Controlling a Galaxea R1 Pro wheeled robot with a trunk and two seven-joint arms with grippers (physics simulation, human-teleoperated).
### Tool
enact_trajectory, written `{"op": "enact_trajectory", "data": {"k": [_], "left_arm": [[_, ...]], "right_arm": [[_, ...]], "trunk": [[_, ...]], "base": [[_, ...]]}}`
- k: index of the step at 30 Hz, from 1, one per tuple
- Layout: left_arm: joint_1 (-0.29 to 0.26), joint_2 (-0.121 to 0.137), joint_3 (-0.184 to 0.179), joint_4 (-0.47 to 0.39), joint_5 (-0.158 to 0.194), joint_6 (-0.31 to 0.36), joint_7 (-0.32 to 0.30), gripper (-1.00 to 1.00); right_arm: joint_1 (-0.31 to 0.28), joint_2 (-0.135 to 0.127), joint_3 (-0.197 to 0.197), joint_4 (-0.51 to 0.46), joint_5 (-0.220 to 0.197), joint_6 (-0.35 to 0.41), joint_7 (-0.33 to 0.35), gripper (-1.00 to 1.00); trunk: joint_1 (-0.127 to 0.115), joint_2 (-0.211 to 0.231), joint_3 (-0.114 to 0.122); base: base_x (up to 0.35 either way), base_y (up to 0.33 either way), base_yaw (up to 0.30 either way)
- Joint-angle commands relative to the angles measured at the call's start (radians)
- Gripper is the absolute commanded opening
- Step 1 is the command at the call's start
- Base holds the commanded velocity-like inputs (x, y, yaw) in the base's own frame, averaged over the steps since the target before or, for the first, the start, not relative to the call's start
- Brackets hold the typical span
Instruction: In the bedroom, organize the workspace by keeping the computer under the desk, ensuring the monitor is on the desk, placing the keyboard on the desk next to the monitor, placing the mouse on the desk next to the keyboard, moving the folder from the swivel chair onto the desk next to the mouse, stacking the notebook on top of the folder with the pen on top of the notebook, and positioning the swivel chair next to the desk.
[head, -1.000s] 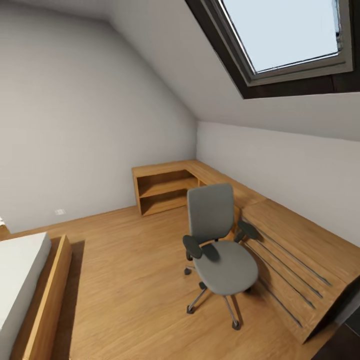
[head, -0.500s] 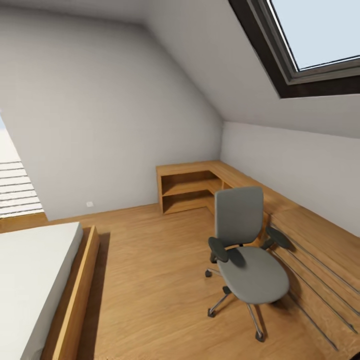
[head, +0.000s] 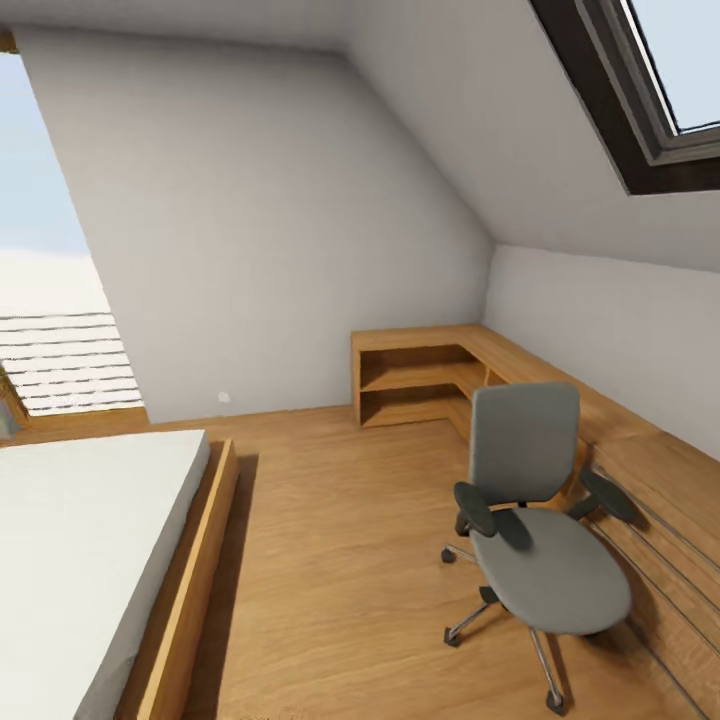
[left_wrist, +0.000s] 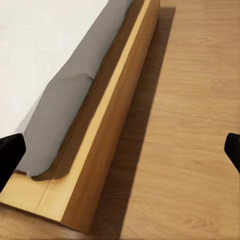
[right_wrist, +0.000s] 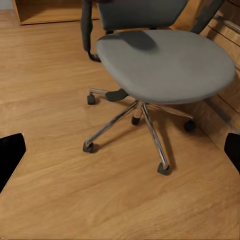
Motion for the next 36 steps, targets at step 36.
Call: {"op": "enact_trajectory", "data": {"k": [36], "left_arm": [[-0.001, -0.007, -0.012, 0.0, 0.007, -0.003, 0.003, 1.0]], "right_arm": [[-0.001, 0.011, 0.007, 0.002, -0.003, 0.049, -0.005, 1.0]], "trunk": [[0.001, -0.002, -0.002]], "base": [[0.28, 0.0, 0.202]]}}
